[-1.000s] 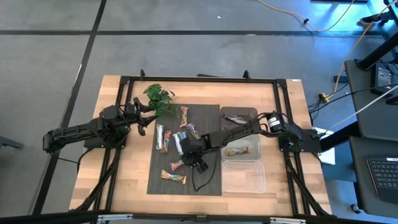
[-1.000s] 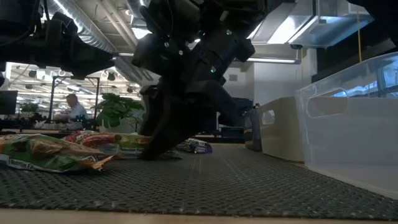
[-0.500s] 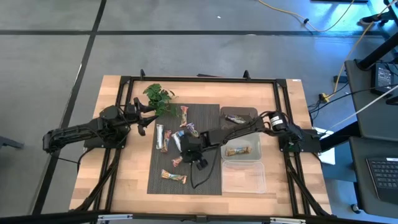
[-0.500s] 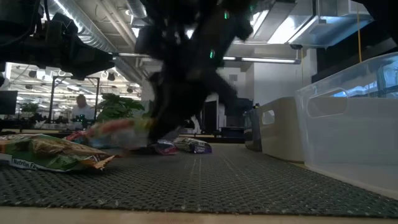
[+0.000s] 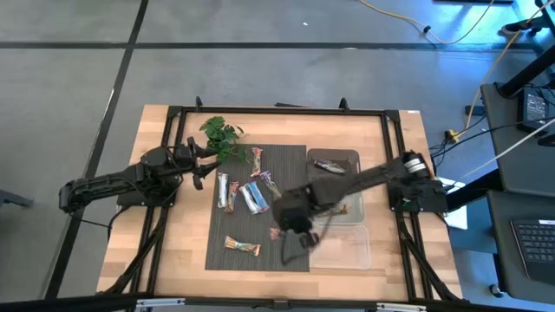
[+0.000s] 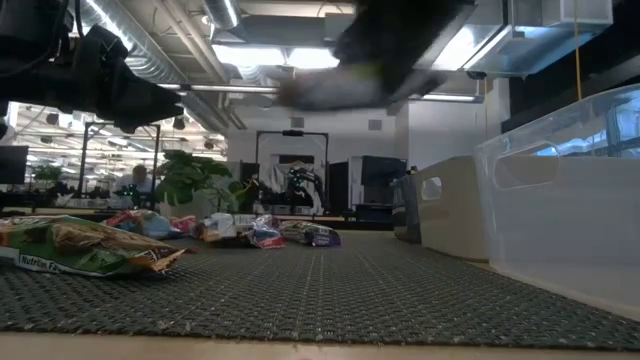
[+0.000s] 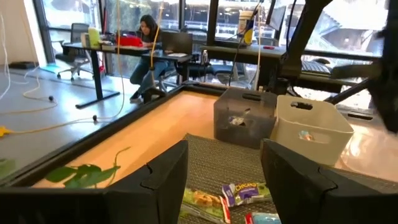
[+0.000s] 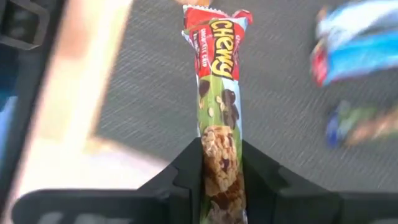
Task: Pick and place Granola Bars by type
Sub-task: Put the red granola bar into the transparent bin, then put the purple granola bar into the black bin
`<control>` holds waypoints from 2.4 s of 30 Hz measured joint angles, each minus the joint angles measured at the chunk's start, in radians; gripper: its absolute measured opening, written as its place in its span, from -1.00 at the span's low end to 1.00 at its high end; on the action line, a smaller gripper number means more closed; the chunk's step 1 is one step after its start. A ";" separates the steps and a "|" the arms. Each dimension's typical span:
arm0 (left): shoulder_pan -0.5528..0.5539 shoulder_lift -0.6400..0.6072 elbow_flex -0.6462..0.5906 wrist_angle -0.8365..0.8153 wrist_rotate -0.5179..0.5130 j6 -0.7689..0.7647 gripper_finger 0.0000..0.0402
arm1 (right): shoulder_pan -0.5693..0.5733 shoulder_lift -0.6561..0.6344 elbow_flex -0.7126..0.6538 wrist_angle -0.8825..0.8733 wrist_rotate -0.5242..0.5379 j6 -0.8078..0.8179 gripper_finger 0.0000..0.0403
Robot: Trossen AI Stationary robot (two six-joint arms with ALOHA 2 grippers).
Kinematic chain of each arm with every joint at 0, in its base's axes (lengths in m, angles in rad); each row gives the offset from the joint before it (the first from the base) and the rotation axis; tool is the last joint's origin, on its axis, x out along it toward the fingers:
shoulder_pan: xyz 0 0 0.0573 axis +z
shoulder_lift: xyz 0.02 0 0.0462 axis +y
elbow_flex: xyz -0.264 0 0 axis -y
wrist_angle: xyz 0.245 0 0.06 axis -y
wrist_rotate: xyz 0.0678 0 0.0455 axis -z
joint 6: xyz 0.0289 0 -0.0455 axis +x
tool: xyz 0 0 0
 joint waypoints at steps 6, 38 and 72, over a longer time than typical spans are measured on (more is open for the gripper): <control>0.000 0.006 0.000 -0.008 0.000 -0.010 -0.04 | 0.136 -0.086 -0.047 -0.224 0.224 0.329 -0.58; 0.000 0.006 0.000 -0.006 0.000 -0.007 -0.04 | 0.389 -0.290 -0.690 0.133 0.238 0.981 -0.58; 0.000 0.006 0.000 0.063 0.101 -0.008 -0.05 | 0.368 -0.506 -0.638 0.233 0.611 0.466 -0.15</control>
